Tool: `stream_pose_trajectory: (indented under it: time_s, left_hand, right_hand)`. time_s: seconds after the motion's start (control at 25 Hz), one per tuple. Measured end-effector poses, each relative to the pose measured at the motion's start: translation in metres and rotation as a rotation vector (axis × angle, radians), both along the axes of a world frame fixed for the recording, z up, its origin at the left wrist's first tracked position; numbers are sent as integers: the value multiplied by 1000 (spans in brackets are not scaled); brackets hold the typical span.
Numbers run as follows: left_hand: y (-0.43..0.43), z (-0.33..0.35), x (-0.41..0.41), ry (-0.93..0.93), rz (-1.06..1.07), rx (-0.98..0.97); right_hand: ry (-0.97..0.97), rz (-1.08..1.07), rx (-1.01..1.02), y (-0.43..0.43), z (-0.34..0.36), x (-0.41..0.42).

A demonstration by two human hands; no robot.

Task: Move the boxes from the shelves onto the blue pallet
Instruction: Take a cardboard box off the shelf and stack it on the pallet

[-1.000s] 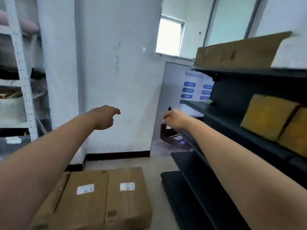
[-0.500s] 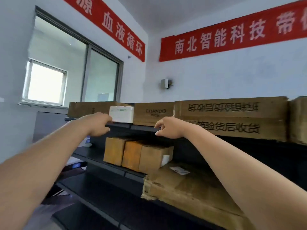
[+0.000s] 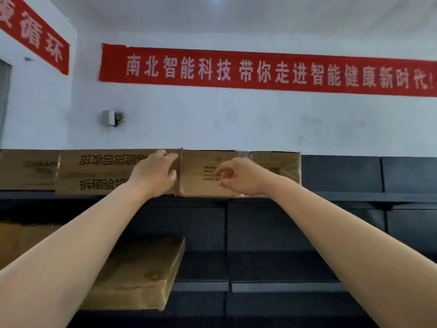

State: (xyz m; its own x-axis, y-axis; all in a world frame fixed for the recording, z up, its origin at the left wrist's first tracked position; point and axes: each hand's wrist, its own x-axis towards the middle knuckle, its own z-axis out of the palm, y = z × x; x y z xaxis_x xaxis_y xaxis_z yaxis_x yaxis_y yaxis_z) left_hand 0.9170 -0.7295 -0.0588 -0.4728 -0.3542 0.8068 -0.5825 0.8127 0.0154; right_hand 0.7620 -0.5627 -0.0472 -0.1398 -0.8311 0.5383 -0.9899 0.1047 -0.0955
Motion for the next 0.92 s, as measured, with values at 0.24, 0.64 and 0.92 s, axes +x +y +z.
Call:
stream_pose_trajectory:
  time_s: [0.24, 0.64, 0.92]
  left_hand:
    - [41, 23, -87, 120, -12, 92]
    - [-2, 14, -81, 558, -417, 585]
    - [-11, -63, -72, 618, -619, 1605]
  right_hand:
    - [-136, -267, -314, 75, 0, -105]
    - [-1282, -122, -718, 27, -6, -158]
    - [-1721, -5, -438, 58, -93, -154]
